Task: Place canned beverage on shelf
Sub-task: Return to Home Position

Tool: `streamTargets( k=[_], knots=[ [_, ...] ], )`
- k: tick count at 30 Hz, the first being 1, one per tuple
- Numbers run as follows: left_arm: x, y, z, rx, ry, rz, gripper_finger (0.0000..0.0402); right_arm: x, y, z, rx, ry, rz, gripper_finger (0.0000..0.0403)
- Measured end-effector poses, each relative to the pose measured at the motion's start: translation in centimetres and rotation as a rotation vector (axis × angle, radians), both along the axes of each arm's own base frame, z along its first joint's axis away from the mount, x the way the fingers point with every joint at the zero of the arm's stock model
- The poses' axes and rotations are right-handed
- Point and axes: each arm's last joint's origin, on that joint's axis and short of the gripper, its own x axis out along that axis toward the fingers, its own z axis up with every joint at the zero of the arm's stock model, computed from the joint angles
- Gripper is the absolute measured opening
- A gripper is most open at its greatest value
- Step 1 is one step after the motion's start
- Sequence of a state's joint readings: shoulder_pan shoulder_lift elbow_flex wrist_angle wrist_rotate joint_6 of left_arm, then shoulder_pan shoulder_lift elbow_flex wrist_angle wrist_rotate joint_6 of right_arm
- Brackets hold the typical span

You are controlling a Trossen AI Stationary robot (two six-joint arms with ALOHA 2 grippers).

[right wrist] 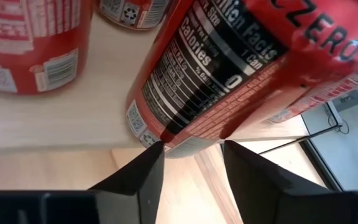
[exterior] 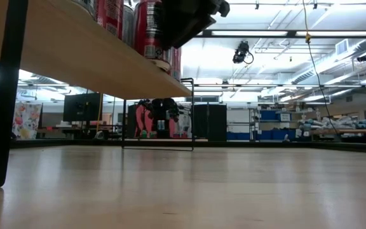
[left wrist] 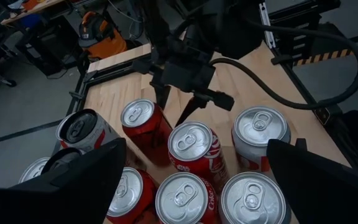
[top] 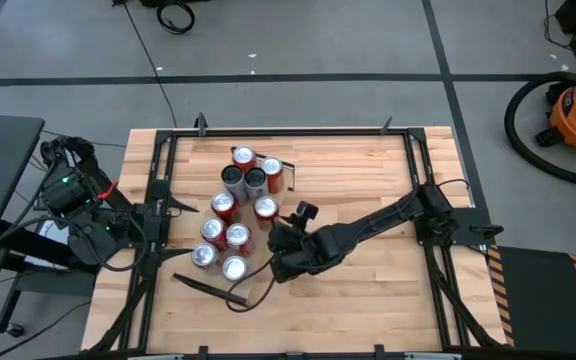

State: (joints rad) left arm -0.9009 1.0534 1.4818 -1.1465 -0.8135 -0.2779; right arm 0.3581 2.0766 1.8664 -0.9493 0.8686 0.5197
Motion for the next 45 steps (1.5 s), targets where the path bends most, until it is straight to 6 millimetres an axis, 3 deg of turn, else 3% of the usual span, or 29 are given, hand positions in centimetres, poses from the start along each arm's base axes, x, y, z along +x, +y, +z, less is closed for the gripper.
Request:
streamTargets(
  k=[23, 29, 33, 45],
  knots=[
    [0.0, 0.0, 0.0, -0.002, 0.002, 0.003, 0.0400, 1.1, -1.2, 0.3, 0.014, -0.053, -0.003, 0.0122],
    [-0.2, 0.3, -0.3, 0.095, 0.023, -0.007, 0.0400, 0.5, -1.3, 0.8, 0.011, -0.027, 0.001, 0.0120],
    [-1.0, 1.3, -0.6, 0.125, -0.001, 0.028, 0.0400, -0.6, -1.3, 2.2, 0.036, -0.031, -0.007, 0.0120],
    [-5.4, 6.5, -3.7, -0.099, -0.175, 0.014, 0.0400, -1.9, -1.1, 2.4, 0.021, 0.041, -0.019, 0.0120]
  ],
)
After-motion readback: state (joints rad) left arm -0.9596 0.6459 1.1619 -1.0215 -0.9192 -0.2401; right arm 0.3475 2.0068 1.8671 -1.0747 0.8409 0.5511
